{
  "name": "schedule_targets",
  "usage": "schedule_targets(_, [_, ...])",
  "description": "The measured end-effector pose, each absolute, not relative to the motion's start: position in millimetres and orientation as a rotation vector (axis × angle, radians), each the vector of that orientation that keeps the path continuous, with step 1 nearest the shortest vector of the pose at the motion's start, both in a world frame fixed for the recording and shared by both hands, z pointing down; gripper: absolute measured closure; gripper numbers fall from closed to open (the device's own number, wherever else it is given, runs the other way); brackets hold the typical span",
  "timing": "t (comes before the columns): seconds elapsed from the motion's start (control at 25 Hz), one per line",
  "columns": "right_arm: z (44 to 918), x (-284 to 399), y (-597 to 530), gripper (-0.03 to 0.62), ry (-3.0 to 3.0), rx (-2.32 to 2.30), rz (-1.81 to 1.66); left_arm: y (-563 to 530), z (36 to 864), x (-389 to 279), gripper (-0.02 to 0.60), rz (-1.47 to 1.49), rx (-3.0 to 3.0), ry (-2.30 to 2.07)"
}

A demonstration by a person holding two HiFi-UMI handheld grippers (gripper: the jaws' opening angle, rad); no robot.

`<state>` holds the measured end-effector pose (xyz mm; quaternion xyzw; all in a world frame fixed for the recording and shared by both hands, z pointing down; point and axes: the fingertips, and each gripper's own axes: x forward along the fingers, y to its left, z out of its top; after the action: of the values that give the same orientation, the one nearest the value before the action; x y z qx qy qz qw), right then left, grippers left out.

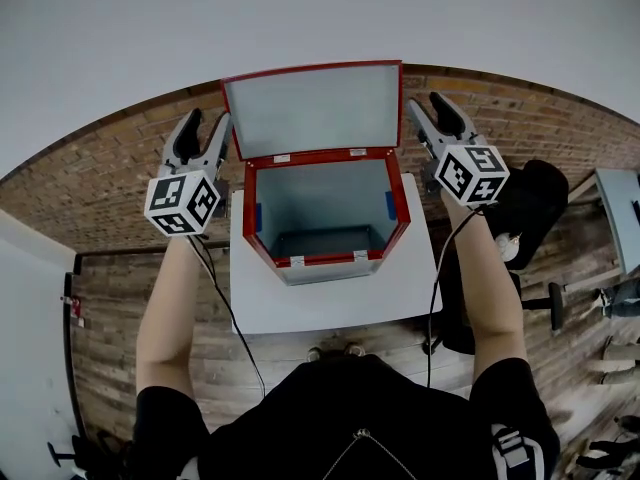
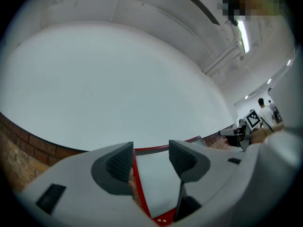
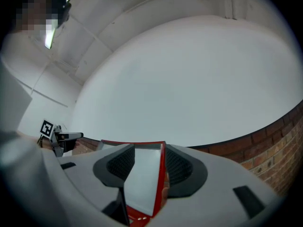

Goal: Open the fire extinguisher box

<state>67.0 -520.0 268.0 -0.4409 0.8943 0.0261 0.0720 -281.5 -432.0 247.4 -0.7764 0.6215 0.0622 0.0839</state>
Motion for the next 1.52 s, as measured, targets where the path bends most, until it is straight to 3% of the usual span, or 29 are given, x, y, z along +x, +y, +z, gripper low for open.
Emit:
schedule_targets(0.12, [271.8, 63.7, -470.6, 0.495, 2.707, -1.235, 0.047, -383.7, 247.9, -252.3, 0.392, 0.188, -2.327, 1.742])
schedule_targets(0.2, [282.5, 57.4, -436.5, 0.537, 2.743, -1.176, 0.026, -353.5, 261.9, -235.1, 0.483, 0.185, -2.359, 1.704])
schedule_targets(0.32, [306.5, 43.0, -388.0, 0.558, 2.826, -1.106, 0.016, -319.2, 298.1, -215.1, 0.527, 0.139, -2.416, 1.699])
schedule_targets(0.92, [401.8, 24.9, -277.5, 0.576, 2.896, -1.050, -0.123, -226.7, 417.4, -168.7, 0.534, 0.183, -2.650, 1.802])
schedule_targets(1.52, [405.8, 16.5, -248.1, 0.576, 2.942, -0.985, -0.001, -211.9, 425.6, -153.1, 0.534, 0.186, -2.690, 1.783])
